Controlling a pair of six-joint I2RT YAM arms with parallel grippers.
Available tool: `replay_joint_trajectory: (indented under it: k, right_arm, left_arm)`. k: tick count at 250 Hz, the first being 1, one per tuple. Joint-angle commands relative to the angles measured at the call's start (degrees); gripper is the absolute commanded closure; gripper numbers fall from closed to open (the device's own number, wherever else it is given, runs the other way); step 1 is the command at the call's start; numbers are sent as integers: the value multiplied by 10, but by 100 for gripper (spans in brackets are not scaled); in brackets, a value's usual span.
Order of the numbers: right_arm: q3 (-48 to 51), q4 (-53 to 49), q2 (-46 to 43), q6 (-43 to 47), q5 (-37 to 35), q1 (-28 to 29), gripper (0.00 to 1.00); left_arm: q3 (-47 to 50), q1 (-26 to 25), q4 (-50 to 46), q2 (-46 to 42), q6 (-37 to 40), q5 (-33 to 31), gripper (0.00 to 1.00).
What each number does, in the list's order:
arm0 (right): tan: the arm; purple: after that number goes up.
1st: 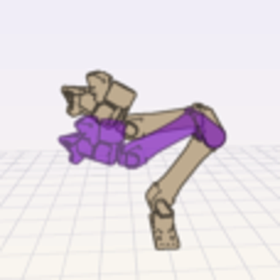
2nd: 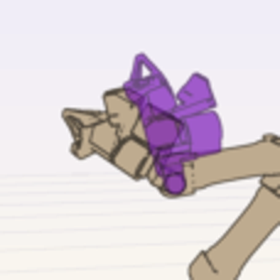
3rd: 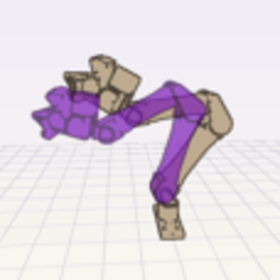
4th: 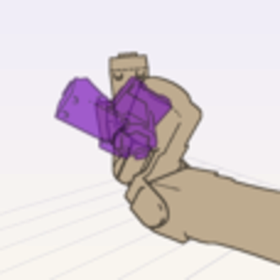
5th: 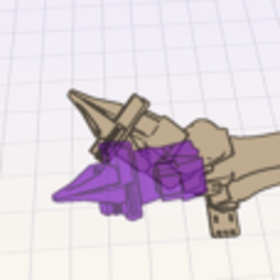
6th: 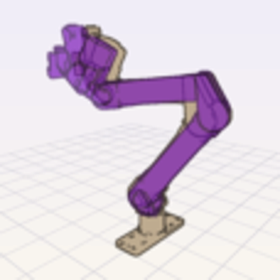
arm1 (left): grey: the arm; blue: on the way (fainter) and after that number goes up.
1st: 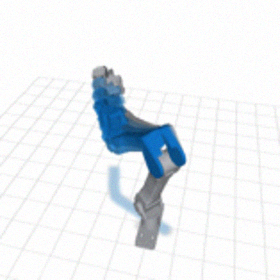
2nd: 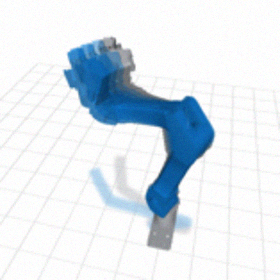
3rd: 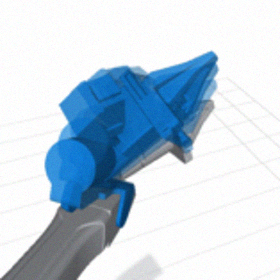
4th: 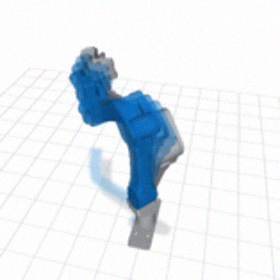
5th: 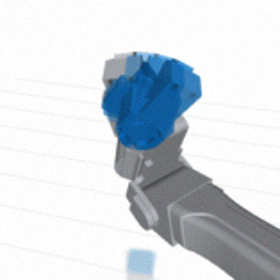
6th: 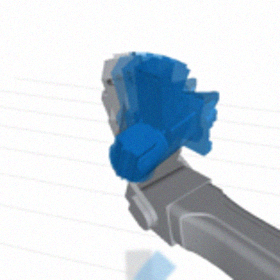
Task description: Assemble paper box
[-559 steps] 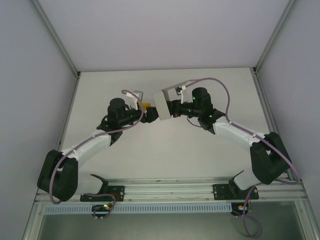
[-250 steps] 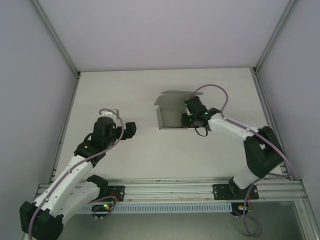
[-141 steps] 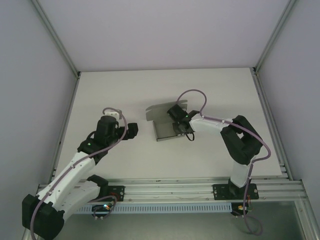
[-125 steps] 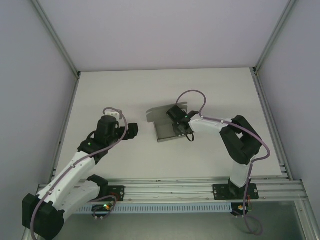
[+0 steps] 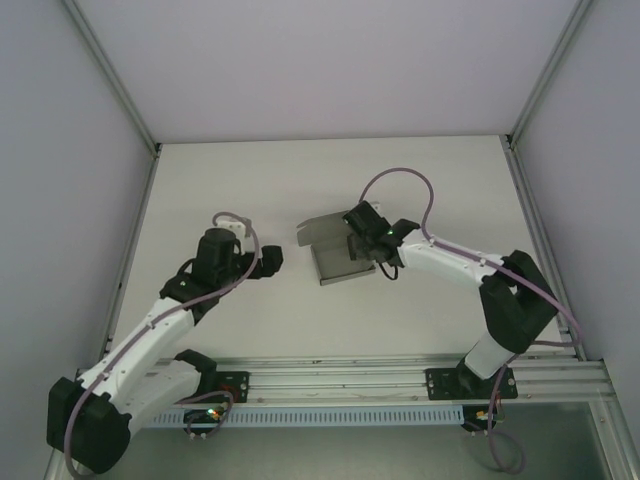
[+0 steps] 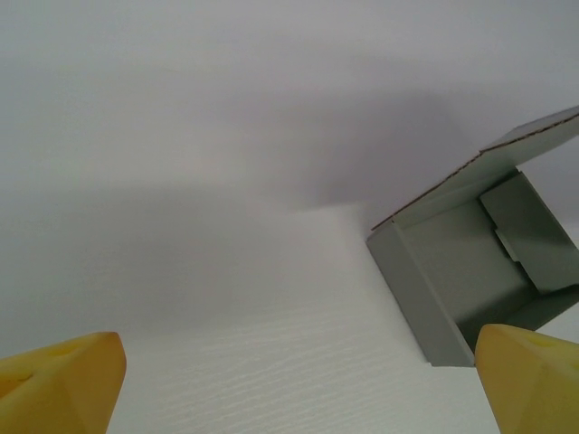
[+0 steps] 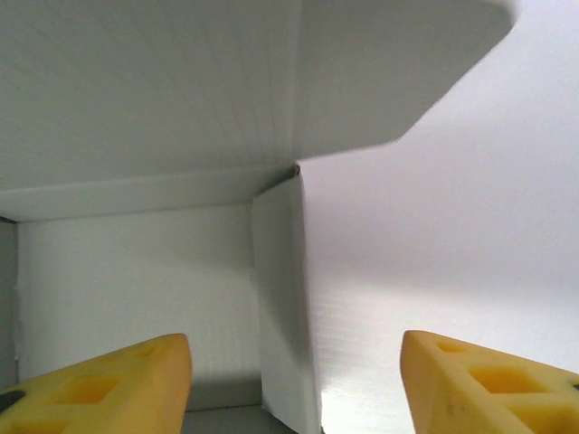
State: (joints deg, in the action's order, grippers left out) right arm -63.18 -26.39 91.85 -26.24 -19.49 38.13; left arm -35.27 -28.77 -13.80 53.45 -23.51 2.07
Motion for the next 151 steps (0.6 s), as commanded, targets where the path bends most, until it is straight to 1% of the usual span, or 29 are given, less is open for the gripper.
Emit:
replay_joint_trajectory:
  k: [1, 8, 20, 31, 42, 64, 78, 94, 110, 137, 151]
  right_arm:
    - [19, 23, -38, 68, -11, -9, 32]
    - [24, 31, -44, 87, 10, -15, 30]
    - [30, 40, -46, 100, 53, -31, 30]
    - [31, 43, -40, 90, 92, -44, 38]
    - [30, 44, -26, 82, 121, -51, 42]
    - [28, 46, 5, 73, 129, -51, 43]
    - [22, 43, 29, 71, 126, -52, 47]
    - [10, 36, 56, 72, 119, -53, 48]
    - [-1, 29, 77, 74, 117, -53, 52]
    - [-6, 36, 100, 70, 117, -54, 62]
    - [-6, 40, 108, 66, 111, -53, 72]
  left_arm:
    - [-37, 2, 20, 31, 40, 40, 0]
    - [-45, 1, 21, 41, 45, 40, 0]
    - [-53, -1, 24, 59, 53, 41, 0]
    - [-61, -3, 28, 74, 56, 41, 0]
    - [-65, -5, 32, 86, 57, 40, 0]
    - [-64, -12, 46, 99, 57, 42, 0]
    - [-61, -13, 49, 103, 57, 44, 0]
    - [-60, -13, 44, 103, 56, 40, 0]
    - [-57, -12, 40, 99, 59, 38, 0]
    - [-45, -12, 39, 87, 57, 30, 0]
    - [-38, -12, 38, 80, 54, 25, 0]
